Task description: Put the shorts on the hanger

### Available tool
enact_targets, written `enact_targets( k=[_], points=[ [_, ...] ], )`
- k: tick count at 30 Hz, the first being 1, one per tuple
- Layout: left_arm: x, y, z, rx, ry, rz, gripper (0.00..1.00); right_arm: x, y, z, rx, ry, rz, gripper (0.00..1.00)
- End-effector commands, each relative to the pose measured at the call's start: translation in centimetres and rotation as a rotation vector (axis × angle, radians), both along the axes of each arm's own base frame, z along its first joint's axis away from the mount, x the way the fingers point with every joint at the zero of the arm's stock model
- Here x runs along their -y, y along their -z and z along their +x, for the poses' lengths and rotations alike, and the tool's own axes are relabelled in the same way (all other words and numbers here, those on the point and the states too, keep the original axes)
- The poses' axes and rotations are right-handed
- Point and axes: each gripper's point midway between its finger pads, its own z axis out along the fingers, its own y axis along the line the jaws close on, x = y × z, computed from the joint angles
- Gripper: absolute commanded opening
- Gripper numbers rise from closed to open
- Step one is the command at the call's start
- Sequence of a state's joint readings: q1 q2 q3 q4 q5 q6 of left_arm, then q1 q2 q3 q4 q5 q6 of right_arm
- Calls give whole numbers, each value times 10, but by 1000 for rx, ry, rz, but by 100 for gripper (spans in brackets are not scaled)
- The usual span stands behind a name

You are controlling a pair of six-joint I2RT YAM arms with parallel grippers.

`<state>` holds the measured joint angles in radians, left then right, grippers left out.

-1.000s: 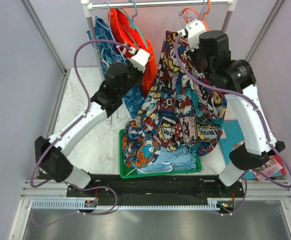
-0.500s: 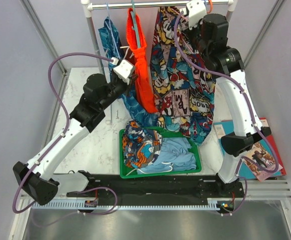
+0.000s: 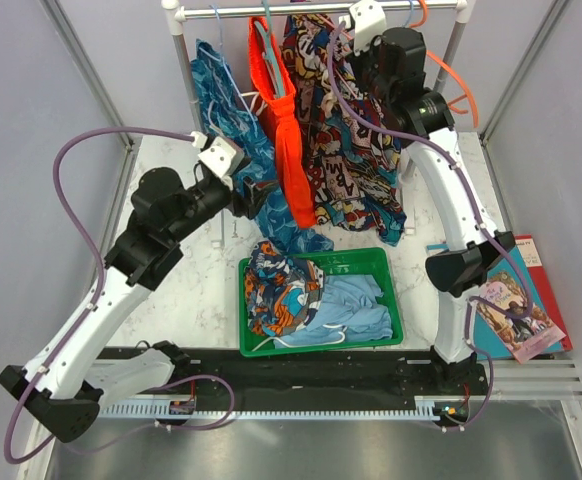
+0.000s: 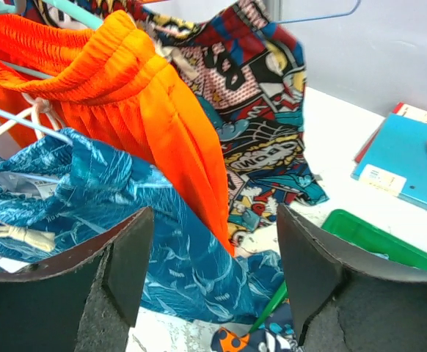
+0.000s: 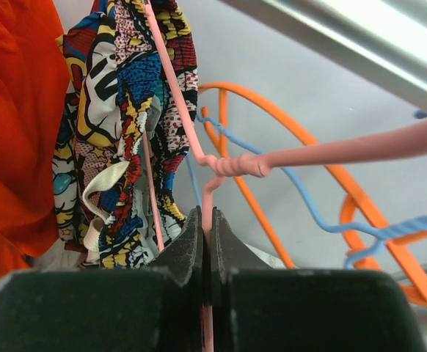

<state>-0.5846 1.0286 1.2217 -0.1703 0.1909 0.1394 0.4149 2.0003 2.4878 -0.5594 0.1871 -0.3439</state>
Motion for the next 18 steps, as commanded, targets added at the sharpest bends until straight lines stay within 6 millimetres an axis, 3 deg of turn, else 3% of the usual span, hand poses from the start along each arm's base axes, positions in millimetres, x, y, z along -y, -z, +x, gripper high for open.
enact_targets(
  k=[1,18],
  points=[
    [0,0,-17,-50,42,-36,75,-4,-52,0,161,-17,105,0],
    [-3,4,-26,-44,60,-30,77,-35,-5,3,48,-155,109,0]
  ],
)
